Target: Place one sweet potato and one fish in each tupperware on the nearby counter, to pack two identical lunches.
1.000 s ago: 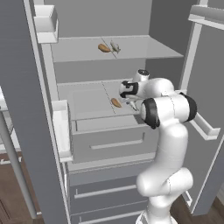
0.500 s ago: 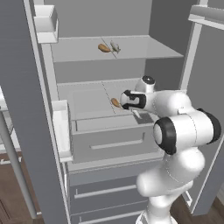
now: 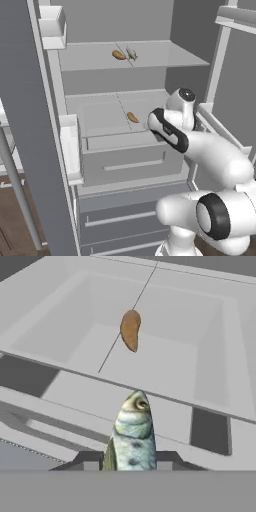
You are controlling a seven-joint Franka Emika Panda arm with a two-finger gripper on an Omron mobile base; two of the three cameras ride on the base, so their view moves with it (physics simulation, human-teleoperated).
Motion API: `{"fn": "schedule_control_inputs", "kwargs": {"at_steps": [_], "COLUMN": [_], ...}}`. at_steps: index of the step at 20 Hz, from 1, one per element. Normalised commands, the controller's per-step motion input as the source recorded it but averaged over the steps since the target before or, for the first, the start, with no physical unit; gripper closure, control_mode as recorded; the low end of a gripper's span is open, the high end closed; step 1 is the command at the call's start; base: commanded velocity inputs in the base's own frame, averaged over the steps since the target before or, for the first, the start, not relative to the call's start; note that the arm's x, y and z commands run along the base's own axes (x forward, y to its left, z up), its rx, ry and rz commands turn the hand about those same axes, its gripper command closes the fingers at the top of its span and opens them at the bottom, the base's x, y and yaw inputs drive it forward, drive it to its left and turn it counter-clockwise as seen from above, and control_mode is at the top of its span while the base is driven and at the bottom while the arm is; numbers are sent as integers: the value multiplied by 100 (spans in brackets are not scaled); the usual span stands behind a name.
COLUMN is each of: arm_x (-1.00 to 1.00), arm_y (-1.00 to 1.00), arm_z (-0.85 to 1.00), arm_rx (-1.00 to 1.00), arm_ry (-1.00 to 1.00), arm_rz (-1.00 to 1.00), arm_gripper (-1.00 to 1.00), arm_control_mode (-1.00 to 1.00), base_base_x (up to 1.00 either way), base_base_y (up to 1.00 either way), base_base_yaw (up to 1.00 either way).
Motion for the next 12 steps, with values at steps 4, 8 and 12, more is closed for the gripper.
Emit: {"fn": "schedule_control_inputs", "kwargs": {"at_steps": [4,8,12], "arm_x": [-61,-70,-64], "arm_y": [0,0,0], "arm_z": [62,32,8], "arm_rx": [0,0,0], "arm_ry": [2,0,0], "arm_rz": [8,4,4], "arm_gripper": [100,100,100], "arm_control_mode": [-100,-100,-100], "base_base_x": [0,0,0], "base_base_y": [0,0,0], "base_base_yaw": [0,0,0]}}
